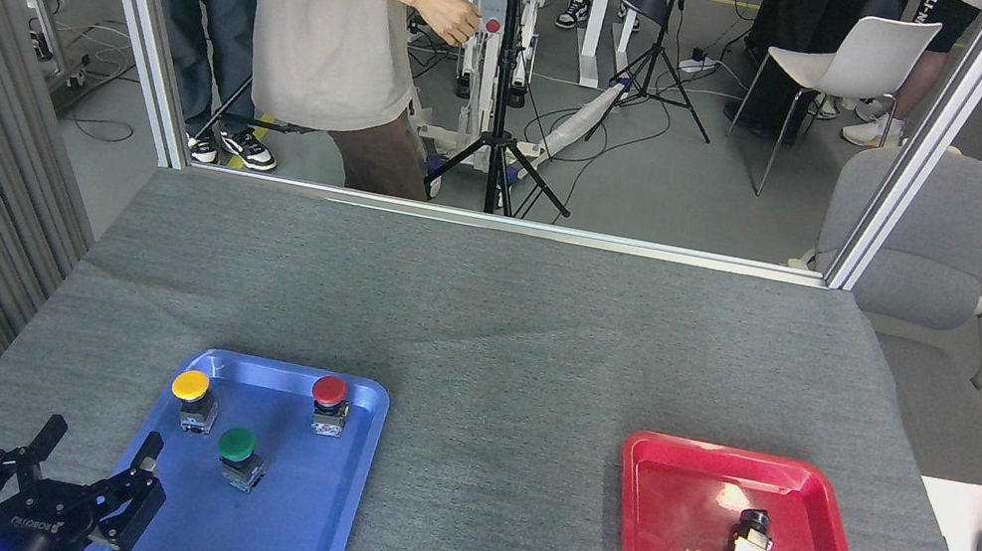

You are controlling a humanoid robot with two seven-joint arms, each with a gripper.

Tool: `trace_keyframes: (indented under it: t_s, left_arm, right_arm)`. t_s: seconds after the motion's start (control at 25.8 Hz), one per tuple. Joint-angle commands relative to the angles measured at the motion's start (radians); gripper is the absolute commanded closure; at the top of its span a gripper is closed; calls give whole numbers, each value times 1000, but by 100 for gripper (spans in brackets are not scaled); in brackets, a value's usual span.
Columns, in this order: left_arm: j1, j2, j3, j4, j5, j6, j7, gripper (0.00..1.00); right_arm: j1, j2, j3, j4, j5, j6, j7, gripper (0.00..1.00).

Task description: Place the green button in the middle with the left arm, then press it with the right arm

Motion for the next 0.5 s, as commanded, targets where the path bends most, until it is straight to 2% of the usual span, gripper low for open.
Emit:
trace_keyframes:
  t_s: [0.0, 0.19, 0.47]
  left_arm:
    - [-1, -1, 0, 14, -3, 1, 11, 0]
    - [-1, -4, -6, 37, -3, -3, 83, 0]
    - [-2, -4, -19, 54, -3, 3, 91, 0]
  right_arm:
    - [-1, 2, -1, 0, 0, -3, -2, 0]
    - [-1, 5, -1, 0, 0, -3, -2, 0]
    - [1, 10, -1, 0, 3, -2, -2, 0]
